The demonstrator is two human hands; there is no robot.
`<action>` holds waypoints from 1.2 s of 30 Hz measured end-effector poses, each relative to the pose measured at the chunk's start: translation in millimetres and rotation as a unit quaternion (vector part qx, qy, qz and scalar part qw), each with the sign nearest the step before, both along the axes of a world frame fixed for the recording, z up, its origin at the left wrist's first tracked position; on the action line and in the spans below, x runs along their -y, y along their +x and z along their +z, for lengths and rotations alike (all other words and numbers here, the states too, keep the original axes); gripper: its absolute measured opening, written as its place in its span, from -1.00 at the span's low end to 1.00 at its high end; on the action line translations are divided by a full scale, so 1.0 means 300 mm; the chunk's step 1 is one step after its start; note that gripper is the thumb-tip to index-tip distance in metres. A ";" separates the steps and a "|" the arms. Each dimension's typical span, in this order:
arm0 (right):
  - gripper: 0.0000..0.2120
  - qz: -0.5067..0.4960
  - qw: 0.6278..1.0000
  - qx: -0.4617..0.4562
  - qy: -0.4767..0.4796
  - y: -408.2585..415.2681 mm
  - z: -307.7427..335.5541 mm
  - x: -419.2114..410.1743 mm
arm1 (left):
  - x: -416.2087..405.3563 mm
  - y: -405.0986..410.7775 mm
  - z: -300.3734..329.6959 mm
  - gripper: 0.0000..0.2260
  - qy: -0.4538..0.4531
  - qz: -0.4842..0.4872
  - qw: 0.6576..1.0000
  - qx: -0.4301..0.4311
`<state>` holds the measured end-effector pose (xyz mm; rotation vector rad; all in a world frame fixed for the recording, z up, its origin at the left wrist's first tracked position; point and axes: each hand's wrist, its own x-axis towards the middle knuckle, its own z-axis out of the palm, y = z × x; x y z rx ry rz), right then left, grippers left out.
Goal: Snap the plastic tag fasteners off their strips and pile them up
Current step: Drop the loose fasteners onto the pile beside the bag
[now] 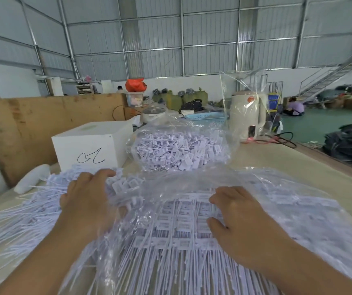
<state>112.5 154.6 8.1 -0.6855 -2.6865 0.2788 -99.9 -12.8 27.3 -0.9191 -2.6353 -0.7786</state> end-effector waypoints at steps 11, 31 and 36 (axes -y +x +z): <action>-0.66 -0.051 0.998 0.011 0.017 -0.003 -0.014 -0.036 | -0.035 0.082 0.001 -0.84 0.330 -0.195 0.923 0.027; -0.70 -0.028 0.982 -0.022 0.188 0.044 0.099 0.044 | -0.078 0.289 -0.043 -0.78 0.040 -0.318 0.903 -0.285; -0.85 0.052 0.986 -0.020 0.160 0.064 0.132 0.114 | -0.092 0.303 -0.055 -0.63 0.018 -0.299 0.923 -0.240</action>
